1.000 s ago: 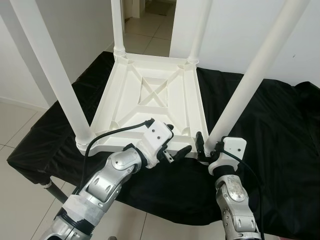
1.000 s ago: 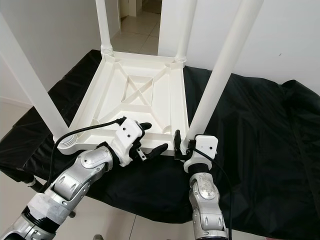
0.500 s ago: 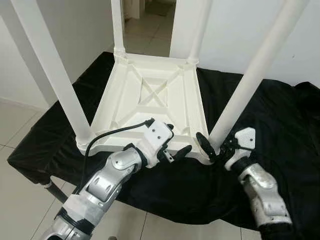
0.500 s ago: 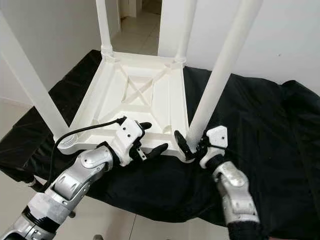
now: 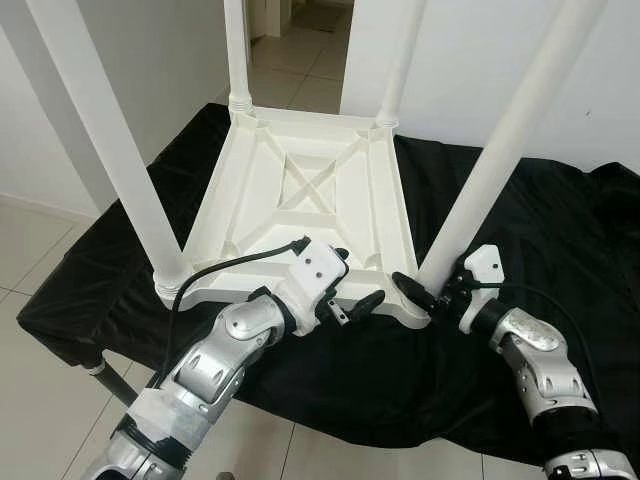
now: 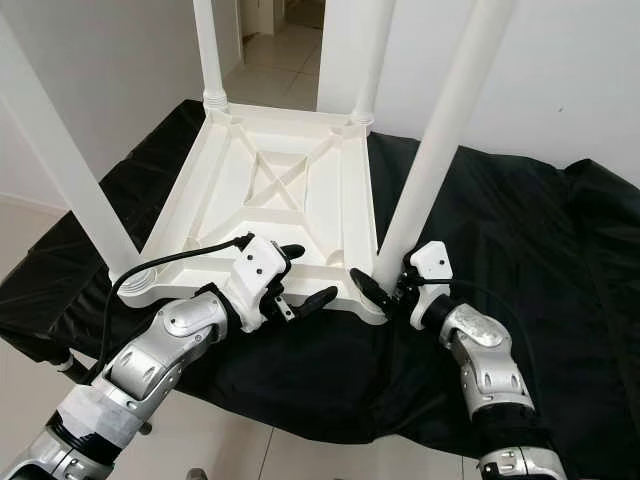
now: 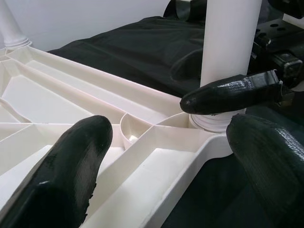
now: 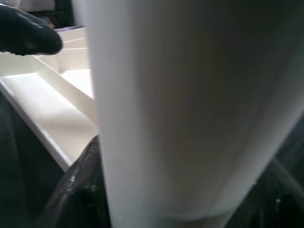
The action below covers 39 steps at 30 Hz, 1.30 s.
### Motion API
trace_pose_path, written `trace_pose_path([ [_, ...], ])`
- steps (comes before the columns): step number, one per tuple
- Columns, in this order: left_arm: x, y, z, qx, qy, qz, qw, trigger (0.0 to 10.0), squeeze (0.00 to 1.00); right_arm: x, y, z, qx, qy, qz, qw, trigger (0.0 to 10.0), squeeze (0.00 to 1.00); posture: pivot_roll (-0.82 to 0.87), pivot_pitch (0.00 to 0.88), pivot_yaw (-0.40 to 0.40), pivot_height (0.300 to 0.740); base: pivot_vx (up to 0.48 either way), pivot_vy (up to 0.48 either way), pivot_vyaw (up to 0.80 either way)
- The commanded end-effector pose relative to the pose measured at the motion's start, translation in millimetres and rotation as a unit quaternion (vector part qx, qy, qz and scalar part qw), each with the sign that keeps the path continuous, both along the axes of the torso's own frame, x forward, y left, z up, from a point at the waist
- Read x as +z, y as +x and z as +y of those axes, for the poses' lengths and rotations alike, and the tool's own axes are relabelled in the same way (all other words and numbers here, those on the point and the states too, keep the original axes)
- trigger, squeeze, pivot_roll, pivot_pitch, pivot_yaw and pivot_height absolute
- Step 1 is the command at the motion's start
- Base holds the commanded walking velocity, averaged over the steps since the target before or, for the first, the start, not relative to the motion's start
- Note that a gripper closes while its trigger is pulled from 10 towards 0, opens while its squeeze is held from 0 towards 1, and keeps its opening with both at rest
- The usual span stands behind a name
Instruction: Building children table
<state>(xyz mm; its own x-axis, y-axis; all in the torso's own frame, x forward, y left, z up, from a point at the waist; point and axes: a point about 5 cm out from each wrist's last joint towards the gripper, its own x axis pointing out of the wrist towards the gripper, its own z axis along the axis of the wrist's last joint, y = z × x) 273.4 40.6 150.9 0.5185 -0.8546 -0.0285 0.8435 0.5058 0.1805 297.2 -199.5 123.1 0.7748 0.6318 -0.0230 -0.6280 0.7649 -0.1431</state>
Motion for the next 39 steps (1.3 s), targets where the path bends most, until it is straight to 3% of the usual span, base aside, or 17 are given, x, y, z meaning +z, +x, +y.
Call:
trace_pose_path([
  [1,-2,-3.3,-3.5,-0.061,0.018,0.003,0.998,10.0,0.00,0,1.2,-4.1,-0.002,-0.003,-0.001,1.000,0.0,0.00,-0.05,0.000,-0.042,0.740,0.000,0.000,0.00],
  [9,-2,-3.2,-4.9,-0.064,0.018,0.002,0.998,10.0,0.00,-3,-3.7,-7.2,-0.008,0.011,0.003,1.000,0.0,0.00,-0.06,0.000,-0.038,0.740,0.000,0.000,0.00],
  [10,-2,-3.3,-5.2,-0.065,0.018,0.002,0.998,10.0,0.00,-4,-5.7,-6.1,-0.014,0.022,0.005,1.000,6.6,0.00,-0.07,0.000,-0.037,0.740,0.000,0.000,0.00],
  [11,-2,-3.3,-5.3,-0.067,0.018,0.002,0.998,10.0,0.00,-4,-9.0,-2.4,-0.026,0.041,0.005,0.999,10.0,0.00,-0.07,0.000,-0.037,0.740,0.000,0.000,0.00],
  [16,-2,-3.1,-5.4,-0.067,0.018,0.002,0.998,10.0,0.00,-4,-10.1,0.3,-0.036,0.053,0.000,0.998,10.0,0.00,-0.07,0.000,-0.037,0.740,0.000,0.000,0.00],
  [21,-3,-4.2,-5.7,-0.068,0.017,0.004,0.998,10.0,0.00,-4,-11.0,7.2,-0.096,0.075,-0.016,0.992,10.0,0.00,-0.08,0.000,-0.032,0.740,0.000,0.000,0.00],
  [27,-4,-5.4,-6.0,-0.070,0.016,0.006,0.997,10.0,0.00,-5,-14.1,19.0,-0.200,0.095,-0.022,0.975,10.0,0.00,-0.08,0.000,-0.029,0.740,0.000,0.000,0.00],
  [34,-5,-4.9,-5.4,-0.069,0.016,0.007,0.997,10.0,0.00,-8,-18.9,31.1,-0.246,0.114,-0.001,0.962,10.0,0.00,-0.09,0.000,-0.031,0.740,0.000,0.000,0.00],
  [35,-5,-4.8,-5.5,-0.070,0.017,0.007,0.997,10.0,0.00,-11,-22.0,37.5,-0.296,0.123,0.002,0.947,10.0,0.00,-0.08,0.000,-0.035,0.740,0.000,0.000,0.00],
  [36,-5,-4.8,-5.5,-0.070,0.017,0.007,0.997,10.0,0.00,-11,-22.0,37.5,-0.296,0.123,0.002,0.947,10.0,0.00,-0.08,0.000,-0.035,0.740,0.000,0.000,0.00],
  [37,-4,-4.7,-5.7,-0.069,0.016,0.007,0.997,10.0,0.00,-12,-25.4,41.1,-0.340,0.129,0.000,0.931,10.0,0.00,-0.08,0.000,-0.038,0.740,0.000,0.000,0.00],
  [38,-4,-4.7,-5.7,-0.069,0.016,0.007,0.997,10.0,0.00,-12,-25.4,41.1,-0.340,0.129,0.000,0.931,10.0,0.00,-0.08,0.000,-0.038,0.740,0.000,0.000,0.00],
  [39,-4,-4.6,-5.7,-0.069,0.015,0.007,0.997,10.0,0.00,-13,-28.1,45.0,-0.371,0.136,0.000,0.919,10.0,0.00,-0.08,0.000,-0.037,0.740,0.000,0.000,0.00],
])
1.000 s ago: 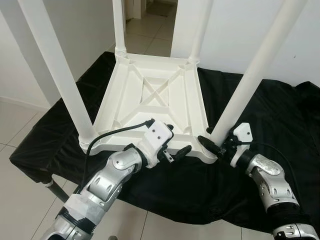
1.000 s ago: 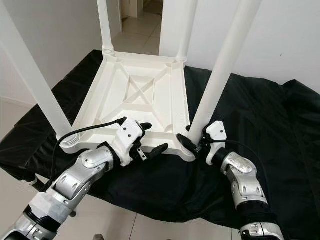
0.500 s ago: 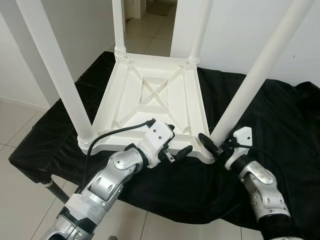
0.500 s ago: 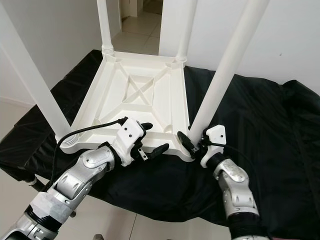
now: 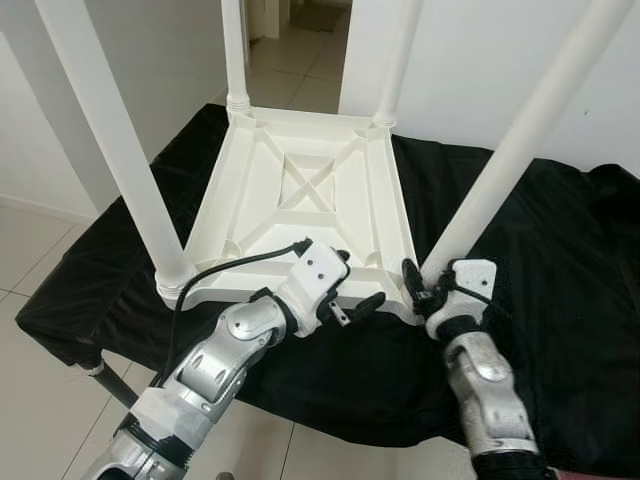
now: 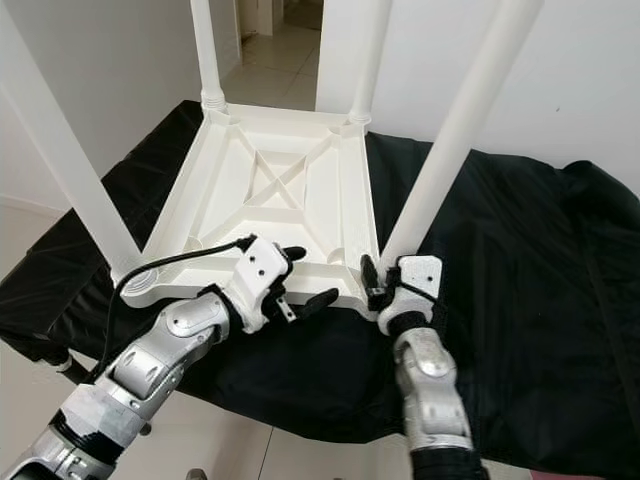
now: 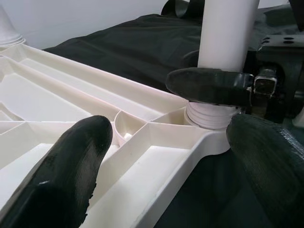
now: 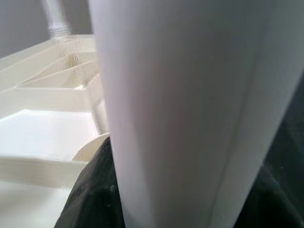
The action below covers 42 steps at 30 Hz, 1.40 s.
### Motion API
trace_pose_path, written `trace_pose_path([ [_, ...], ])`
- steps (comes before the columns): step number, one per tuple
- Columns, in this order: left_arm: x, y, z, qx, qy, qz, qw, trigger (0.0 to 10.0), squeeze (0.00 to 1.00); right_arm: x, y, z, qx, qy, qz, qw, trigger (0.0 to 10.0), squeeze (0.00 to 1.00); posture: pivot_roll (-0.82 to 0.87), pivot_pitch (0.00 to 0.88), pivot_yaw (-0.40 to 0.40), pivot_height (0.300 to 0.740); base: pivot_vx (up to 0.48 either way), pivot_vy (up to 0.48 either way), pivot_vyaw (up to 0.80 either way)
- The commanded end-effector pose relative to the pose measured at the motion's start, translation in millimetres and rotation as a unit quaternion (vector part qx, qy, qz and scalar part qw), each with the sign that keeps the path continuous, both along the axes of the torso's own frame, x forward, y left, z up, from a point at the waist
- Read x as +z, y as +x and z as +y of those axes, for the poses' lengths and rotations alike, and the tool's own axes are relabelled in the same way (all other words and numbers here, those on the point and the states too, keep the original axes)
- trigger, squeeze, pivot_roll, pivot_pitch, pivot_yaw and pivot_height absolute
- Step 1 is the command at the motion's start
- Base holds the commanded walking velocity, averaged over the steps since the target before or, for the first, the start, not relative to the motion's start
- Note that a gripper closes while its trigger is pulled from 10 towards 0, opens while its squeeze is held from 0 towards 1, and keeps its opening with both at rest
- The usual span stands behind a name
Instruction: Building children table
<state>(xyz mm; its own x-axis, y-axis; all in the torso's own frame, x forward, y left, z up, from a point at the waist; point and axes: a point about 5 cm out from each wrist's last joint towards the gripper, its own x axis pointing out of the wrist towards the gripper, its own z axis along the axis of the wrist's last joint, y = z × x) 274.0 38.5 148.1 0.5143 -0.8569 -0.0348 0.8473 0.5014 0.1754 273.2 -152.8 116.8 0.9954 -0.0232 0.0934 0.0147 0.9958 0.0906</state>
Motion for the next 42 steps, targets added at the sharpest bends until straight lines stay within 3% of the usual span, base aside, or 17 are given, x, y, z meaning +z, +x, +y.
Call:
trace_pose_path([
  [1,-1,-5.2,-3.6,-0.066,0.014,0.004,0.998,10.0,0.00,-7,-4.1,-1.7,-0.031,0.014,0.017,0.999,10.0,0.00,-0.08,0.000,-0.037,0.740,0.000,0.000,0.00],
  [12,1,-3.5,-3.8,-0.066,0.013,0.001,0.998,10.0,0.00,0,-6.5,8.9,-0.027,0.021,-0.001,0.999,10.0,0.00,-0.08,0.000,-0.033,0.740,0.000,0.000,0.00],
  [19,0,-1.7,-3.5,-0.060,0.013,0.000,0.998,10.0,0.00,5,-8.6,11.5,-0.039,-0.012,0.003,0.999,10.0,0.00,-0.08,0.000,-0.044,0.740,0.000,0.000,0.00],
  [20,0,-1.3,-3.5,-0.059,0.013,0.000,0.998,10.0,0.00,4,-8.9,11.3,-0.041,-0.013,0.004,0.999,10.0,0.68,-0.08,0.000,-0.044,0.740,0.000,0.000,0.00],
  [22,0,-1.3,-3.5,-0.059,0.013,0.000,0.998,10.0,0.00,4,-8.9,11.3,-0.041,-0.013,0.004,0.999,10.0,0.68,-0.08,0.000,-0.044,0.740,0.000,0.000,0.00],
  [23,0,-1.2,-3.6,-0.057,0.012,0.000,0.998,10.0,0.00,4,-9.5,11.2,-0.041,-0.011,0.003,0.999,10.0,1.00,-0.08,0.000,-0.046,0.740,0.000,0.000,0.00],
  [33,1,-2.0,-3.6,-0.054,0.013,-0.004,0.998,10.0,0.00,12,-13.6,0.3,0.010,-0.005,-0.026,1.000,10.0,1.00,-0.08,0.000,-0.054,0.740,0.000,0.000,0.00],
  [34,1,-2.2,-3.4,-0.054,0.013,-0.005,0.998,10.0,0.00,12,-12.7,-4.3,0.017,-0.005,-0.024,1.000,10.0,0.67,-0.08,0.000,-0.052,0.740,0.000,0.000,0.00],
  [35,1,-2.3,-3.5,-0.054,0.013,-0.005,0.998,10.0,0.00,12,-11.8,-7.3,0.026,-0.006,-0.024,0.999,10.0,0.00,-0.08,0.000,-0.054,0.740,0.000,0.000,0.00],
  [41,1,-2.7,-2.8,-0.055,0.016,-0.014,0.998,10.0,0.00,13,-9.4,-10.2,0.063,-0.003,-0.027,0.998,10.0,0.00,-0.08,0.000,-0.055,0.740,0.000,0.000,0.00],
  [42,0,-3.1,-0.6,-0.059,0.020,-0.024,0.998,10.0,0.00,13,-7.4,-14.9,0.112,-0.012,-0.030,0.993,10.0,0.00,-0.07,0.000,-0.059,0.740,0.000,0.000,0.00],
])
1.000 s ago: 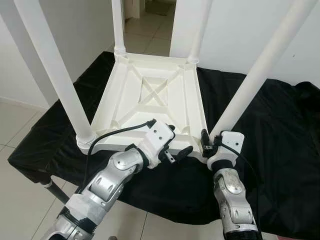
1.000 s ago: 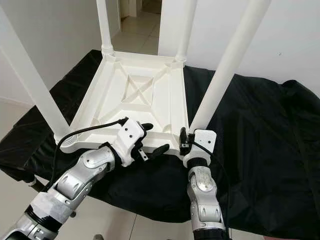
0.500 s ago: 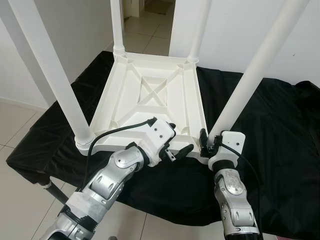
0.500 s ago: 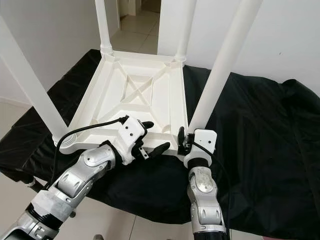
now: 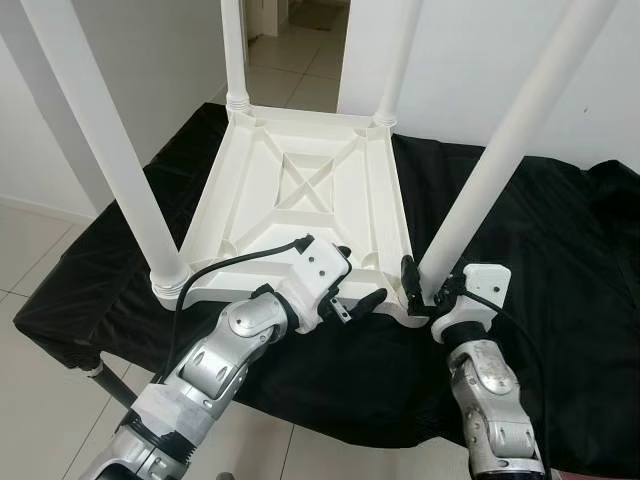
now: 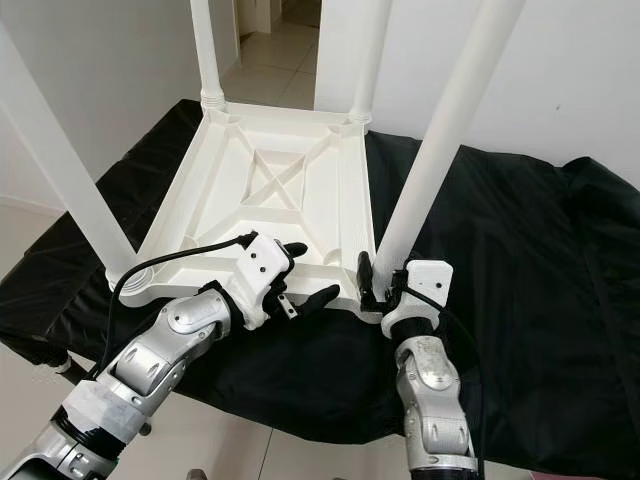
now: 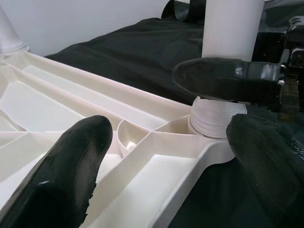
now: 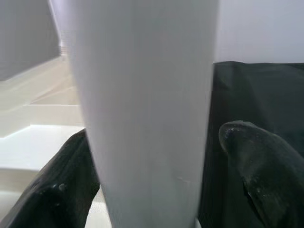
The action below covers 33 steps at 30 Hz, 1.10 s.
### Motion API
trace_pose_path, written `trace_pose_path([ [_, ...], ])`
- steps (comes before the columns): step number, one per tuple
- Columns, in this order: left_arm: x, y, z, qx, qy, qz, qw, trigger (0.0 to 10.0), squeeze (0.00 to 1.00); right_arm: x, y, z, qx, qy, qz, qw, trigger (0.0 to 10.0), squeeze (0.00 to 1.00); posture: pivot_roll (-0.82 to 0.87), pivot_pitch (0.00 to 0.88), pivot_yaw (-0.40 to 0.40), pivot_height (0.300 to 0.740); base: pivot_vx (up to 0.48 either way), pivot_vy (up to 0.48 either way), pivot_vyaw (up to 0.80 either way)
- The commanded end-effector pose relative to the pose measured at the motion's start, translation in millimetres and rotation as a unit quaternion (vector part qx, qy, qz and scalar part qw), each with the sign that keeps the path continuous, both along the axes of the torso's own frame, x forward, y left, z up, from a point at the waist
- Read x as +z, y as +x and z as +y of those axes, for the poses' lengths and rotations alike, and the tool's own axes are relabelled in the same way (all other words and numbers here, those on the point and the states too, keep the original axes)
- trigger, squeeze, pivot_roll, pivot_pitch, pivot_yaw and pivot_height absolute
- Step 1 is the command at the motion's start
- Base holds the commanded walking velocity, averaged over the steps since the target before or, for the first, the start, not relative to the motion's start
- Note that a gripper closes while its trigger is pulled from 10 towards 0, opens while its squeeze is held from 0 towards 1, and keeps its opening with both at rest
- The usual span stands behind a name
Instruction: Building children table
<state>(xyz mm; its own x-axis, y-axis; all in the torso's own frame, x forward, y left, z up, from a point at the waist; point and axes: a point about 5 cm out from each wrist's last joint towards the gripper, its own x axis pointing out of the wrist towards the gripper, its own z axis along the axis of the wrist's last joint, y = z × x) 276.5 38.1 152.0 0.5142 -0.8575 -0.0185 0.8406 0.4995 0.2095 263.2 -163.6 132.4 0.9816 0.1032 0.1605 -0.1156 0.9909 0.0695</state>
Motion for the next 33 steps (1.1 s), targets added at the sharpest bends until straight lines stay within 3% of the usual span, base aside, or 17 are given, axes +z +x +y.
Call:
trace_pose_path([
  [1,-4,-5.5,-0.2,-0.058,0.020,-0.005,0.998,10.0,0.00,-2,2.6,-4.1,0.049,-0.005,0.004,0.999,10.0,0.00,-0.07,0.000,-0.059,0.740,0.000,0.000,0.00],
  [4,-3,-5.8,0.8,-0.060,0.022,-0.010,0.998,10.0,0.00,-3,3.0,-6.0,0.069,-0.008,0.005,0.998,10.0,0.00,-0.07,0.000,-0.059,0.740,0.000,0.000,0.00],
  [6,0,-8.6,2.3,-0.076,0.019,0.000,0.997,10.0,0.00,-5,3.8,-8.8,0.124,-0.022,0.013,0.992,10.0,0.00,-0.07,0.000,-0.055,0.740,0.000,0.000,0.00],
  [12,2,-13.3,2.2,-0.100,0.013,0.016,0.995,10.0,0.00,-6,5.7,-12.7,0.169,-0.035,0.020,0.985,10.0,0.00,-0.07,0.000,-0.056,0.740,0.000,0.000,0.00],
  [16,-2,-20.1,-0.1,-0.125,0.025,0.022,0.992,10.0,0.00,-9,16.7,-18.1,0.219,-0.062,0.036,0.973,10.0,0.00,-0.07,0.000,-0.051,0.740,0.000,0.000,0.00],
  [17,-3,-21.0,-1.4,-0.128,0.030,0.020,0.991,10.0,0.00,-9,24.9,-22.0,0.232,-0.082,0.040,0.969,4.7,0.00,-0.06,0.000,-0.052,0.740,0.000,0.000,0.00],
  [18,-3,-21.0,-2.2,-0.128,0.033,0.016,0.991,10.0,0.00,-8,30.7,-25.1,0.237,-0.090,0.043,0.966,0.0,0.00,-0.06,0.000,-0.054,0.740,0.000,0.000,0.00],
  [25,-2,-19.7,-1.4,-0.119,0.031,0.009,0.992,10.0,0.00,-6,38.0,-34.4,0.240,-0.099,0.047,0.965,0.0,0.00,-0.05,0.000,-0.060,0.740,0.000,0.000,0.00],
  [33,-4,-20.8,0.9,-0.108,0.034,0.011,0.993,10.0,0.00,-9,31.1,-37.4,0.261,-0.074,0.047,0.961,0.0,0.00,-0.04,0.000,-0.062,0.740,0.000,0.000,0.00],
])
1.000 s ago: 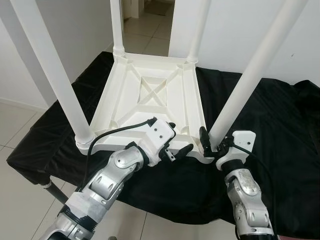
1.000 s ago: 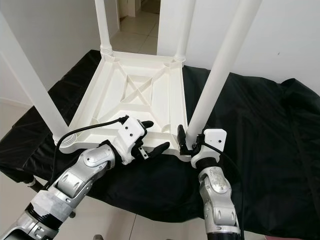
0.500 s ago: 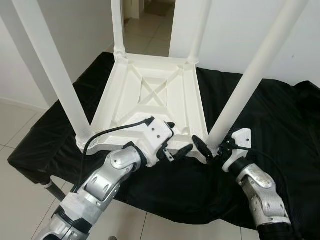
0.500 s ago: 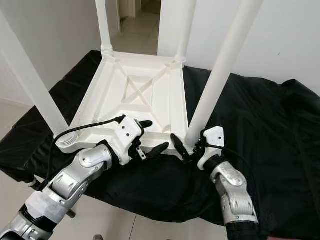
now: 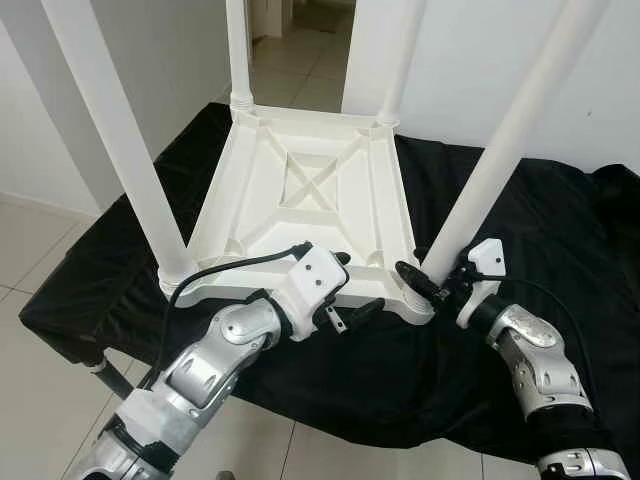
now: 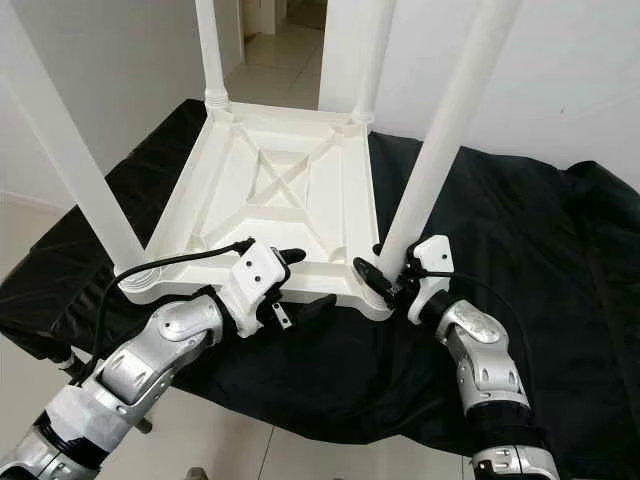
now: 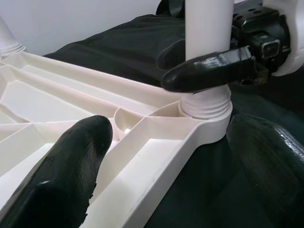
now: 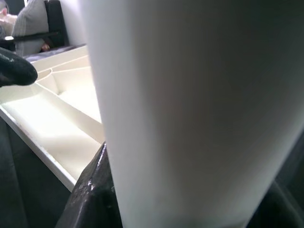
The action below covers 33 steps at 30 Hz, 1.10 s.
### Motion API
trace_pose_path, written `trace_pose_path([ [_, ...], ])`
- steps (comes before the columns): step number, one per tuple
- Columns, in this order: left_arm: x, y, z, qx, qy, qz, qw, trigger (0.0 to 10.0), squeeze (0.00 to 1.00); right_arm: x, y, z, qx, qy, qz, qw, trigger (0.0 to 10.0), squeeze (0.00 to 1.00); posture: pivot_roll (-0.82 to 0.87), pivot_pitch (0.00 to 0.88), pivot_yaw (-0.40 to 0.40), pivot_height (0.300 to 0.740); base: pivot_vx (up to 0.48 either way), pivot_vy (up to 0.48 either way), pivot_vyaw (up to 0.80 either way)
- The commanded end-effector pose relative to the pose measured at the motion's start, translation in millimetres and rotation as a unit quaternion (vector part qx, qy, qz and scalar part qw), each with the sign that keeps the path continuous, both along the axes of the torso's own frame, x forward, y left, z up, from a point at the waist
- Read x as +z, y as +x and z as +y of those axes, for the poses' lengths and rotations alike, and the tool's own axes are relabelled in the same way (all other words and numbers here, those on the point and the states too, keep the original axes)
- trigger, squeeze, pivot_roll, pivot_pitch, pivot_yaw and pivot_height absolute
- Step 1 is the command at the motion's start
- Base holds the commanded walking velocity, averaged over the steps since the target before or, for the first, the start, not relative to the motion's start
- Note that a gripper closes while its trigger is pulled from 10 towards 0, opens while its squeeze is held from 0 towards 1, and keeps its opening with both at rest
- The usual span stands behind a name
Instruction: Building children table
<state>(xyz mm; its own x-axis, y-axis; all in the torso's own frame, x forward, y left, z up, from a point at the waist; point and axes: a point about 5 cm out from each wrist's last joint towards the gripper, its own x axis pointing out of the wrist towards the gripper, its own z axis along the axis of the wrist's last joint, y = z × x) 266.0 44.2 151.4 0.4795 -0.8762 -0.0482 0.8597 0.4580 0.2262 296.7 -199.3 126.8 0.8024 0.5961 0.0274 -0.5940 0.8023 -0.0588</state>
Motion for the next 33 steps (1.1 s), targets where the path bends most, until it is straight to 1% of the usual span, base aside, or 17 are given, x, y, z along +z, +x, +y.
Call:
trace_pose_path([
  [1,-3,-10.2,-5.2,-0.087,0.017,0.013,0.996,10.0,0.00,-4,-3.9,-1.0,0.002,0.011,0.012,1.000,0.4,0.00,-0.04,0.000,-0.062,0.740,0.000,0.000,0.00],
  [2,-4,-10.2,-5.1,-0.087,0.018,0.013,0.996,10.0,0.00,-5,-6.1,0.6,-0.001,0.018,0.013,1.000,10.0,0.00,-0.05,0.000,-0.059,0.740,0.000,0.000,0.00],
  [6,-4,-10.2,-5.4,-0.088,0.018,0.014,0.996,10.0,0.00,-6,-11.8,6.6,-0.025,0.031,0.018,0.999,10.0,0.00,-0.05,0.000,-0.056,0.740,0.000,0.000,0.00],
  [8,-5,-10.2,-5.4,-0.089,0.019,0.014,0.996,10.0,0.00,-8,-15.3,13.1,-0.059,0.033,0.020,0.998,10.0,0.00,-0.06,0.000,-0.054,0.740,0.000,0.000,0.00],
  [9,-5,-10.2,-5.4,-0.089,0.019,0.014,0.996,10.0,0.00,-8,-15.3,13.1,-0.059,0.033,0.020,0.998,10.0,0.00,-0.06,0.000,-0.054,0.740,0.000,0.000,0.00],
  [10,-5,-10.4,-5.2,-0.089,0.020,0.015,0.996,10.0,0.00,-7,-17.0,17.4,-0.084,0.035,0.016,0.996,10.0,0.00,-0.06,0.000,-0.051,0.740,0.000,0.000,0.00],
  [13,-5,-10.6,-5.0,-0.089,0.020,0.015,0.996,10.0,0.00,-7,-18.2,20.0,-0.100,0.038,0.013,0.994,10.0,0.00,-0.06,0.000,-0.050,0.740,0.000,0.000,0.00],
  [14,-6,-11.2,-4.7,-0.091,0.021,0.017,0.995,10.0,0.00,-6,-20.8,25.6,-0.159,0.053,0.010,0.986,10.0,0.00,-0.07,0.000,-0.049,0.740,0.000,0.000,0.00],
  [15,-6,-11.2,-4.7,-0.091,0.021,0.017,0.995,10.0,0.00,-6,-20.8,25.6,-0.159,0.053,0.010,0.986,10.0,0.00,-0.07,0.000,-0.049,0.740,0.000,0.000,0.00],
  [17,-7,-11.5,-4.8,-0.092,0.022,0.018,0.995,10.0,0.00,-8,-23.8,29.7,-0.228,0.055,0.018,0.972,10.0,0.00,-0.07,0.000,-0.048,0.740,0.000,0.000,0.00],
  [18,-7,-11.5,-4.8,-0.092,0.022,0.018,0.995,10.0,0.00,-8,-23.8,29.7,-0.228,0.055,0.018,0.972,10.0,0.00,-0.07,0.000,-0.048,0.740,0.000,0.000,0.00],
  [20,-7,-11.8,-5.5,-0.094,0.022,0.018,0.995,10.0,0.00,-16,-27.0,30.9,-0.316,0.039,0.030,0.947,10.0,0.00,-0.07,0.000,-0.048,0.740,0.000,0.000,0.00],
  [22,-7,-12.1,-5.9,-0.095,0.022,0.019,0.995,10.0,0.00,-21,-31.0,35.3,-0.365,0.042,0.040,0.929,10.0,0.00,-0.07,0.000,-0.048,0.740,0.000,0.000,0.00],
  [23,-7,-12.0,-5.9,-0.094,0.022,0.019,0.995,10.0,0.00,-22,-32.6,37.5,-0.375,0.047,0.043,0.925,10.0,0.00,-0.07,0.000,-0.048,0.740,0.000,0.000,0.00],
  [24,-7,-12.0,-5.9,-0.094,0.022,0.019,0.995,10.0,0.00,-22,-32.6,37.5,-0.375,0.047,0.043,0.925,10.0,0.00,-0.07,0.000,-0.048,0.740,0.000,0.000,0.00],
  [26,-7,-11.7,-5.3,-0.091,0.020,0.021,0.995,10.0,0.00,-24,-35.6,49.8,-0.389,0.066,0.054,0.917,10.0,0.00,-0.07,0.000,-0.048,0.740,0.000,0.000,0.00],
  [33,-8,-12.8,-5.5,-0.093,0.020,0.022,0.995,10.0,0.00,-17,-33.8,53.0,-0.382,0.077,0.051,0.920,10.0,0.00,-0.07,0.000,-0.045,0.740,0.000,0.000,0.00],
])
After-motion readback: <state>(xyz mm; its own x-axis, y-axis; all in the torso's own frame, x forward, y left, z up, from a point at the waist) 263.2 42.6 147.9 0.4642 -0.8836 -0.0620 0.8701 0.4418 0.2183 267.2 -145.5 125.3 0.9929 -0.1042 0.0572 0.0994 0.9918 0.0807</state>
